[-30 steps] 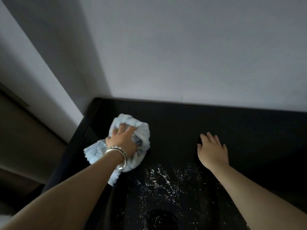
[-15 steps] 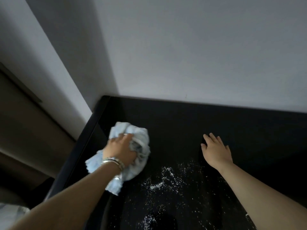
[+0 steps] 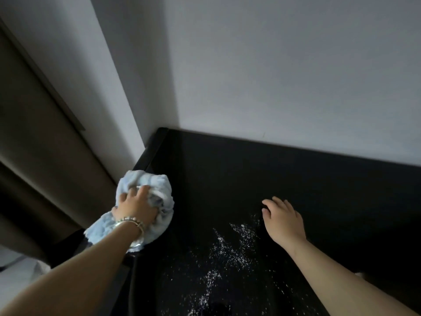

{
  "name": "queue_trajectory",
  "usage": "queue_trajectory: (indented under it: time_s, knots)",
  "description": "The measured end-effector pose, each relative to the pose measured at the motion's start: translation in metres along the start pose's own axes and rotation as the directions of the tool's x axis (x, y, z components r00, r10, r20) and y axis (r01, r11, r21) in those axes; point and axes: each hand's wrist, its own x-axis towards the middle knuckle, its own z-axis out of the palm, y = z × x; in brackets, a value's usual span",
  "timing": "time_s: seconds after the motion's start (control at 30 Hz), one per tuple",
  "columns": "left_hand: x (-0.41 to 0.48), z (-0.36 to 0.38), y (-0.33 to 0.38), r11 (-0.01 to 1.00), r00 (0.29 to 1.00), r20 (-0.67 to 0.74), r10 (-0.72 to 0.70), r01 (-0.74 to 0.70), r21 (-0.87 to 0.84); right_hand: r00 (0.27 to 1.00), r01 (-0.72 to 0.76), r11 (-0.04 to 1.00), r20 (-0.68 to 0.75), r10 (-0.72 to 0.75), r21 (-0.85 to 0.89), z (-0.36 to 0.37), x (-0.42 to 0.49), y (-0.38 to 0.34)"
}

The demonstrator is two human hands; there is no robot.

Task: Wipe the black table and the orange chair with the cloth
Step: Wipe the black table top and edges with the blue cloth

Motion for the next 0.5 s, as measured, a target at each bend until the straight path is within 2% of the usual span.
queue_trajectory:
  time_s: [0.1, 0.17, 0.23, 0.3, 0.4, 0.43, 0.5]
  knots:
    - [-0.032, 0.02, 0.023, 0.984, 0.984, -0.017, 0.178, -0.178, 0.003, 0.999, 0.028, 0.999, -0.036, -0.028, 0.016, 0.004, -0.006, -0.005]
    - [-0.051, 0.028, 0.036, 0.931, 0.93, 0.055, 0.364, -0.364, -0.014, 0.997, 0.05, 0.999, -0.058, -0.05, 0.006, 0.007, -0.011, -0.008]
    - [-0.05, 0.018, 0.03, 0.9, 0.894, 0.109, 0.434, -0.424, -0.104, 0.995, 0.088, 0.996, -0.052, -0.089, -0.015, 0.011, -0.017, -0.014]
    - [-0.037, 0.003, 0.001, 0.935, 0.936, 0.039, 0.35, -0.347, -0.07, 0.991, 0.12, 0.993, -0.05, -0.121, -0.024, 0.014, -0.023, -0.02]
    - [-0.032, -0.004, -0.047, 0.998, 0.998, 0.006, 0.057, -0.057, 0.028, 0.988, 0.124, 0.992, -0.087, -0.126, -0.02, 0.011, -0.03, -0.019]
    - [-0.037, -0.001, -0.049, 1.0, 1.0, 0.028, 0.011, -0.012, 0.024, 0.986, 0.127, 0.991, -0.105, -0.131, -0.045, 0.009, -0.032, -0.016]
    - [-0.049, 0.008, -0.028, 1.0, 0.998, 0.059, 0.01, -0.011, 0.011, 0.981, 0.141, 0.98, -0.112, -0.157, -0.137, 0.003, -0.036, -0.006]
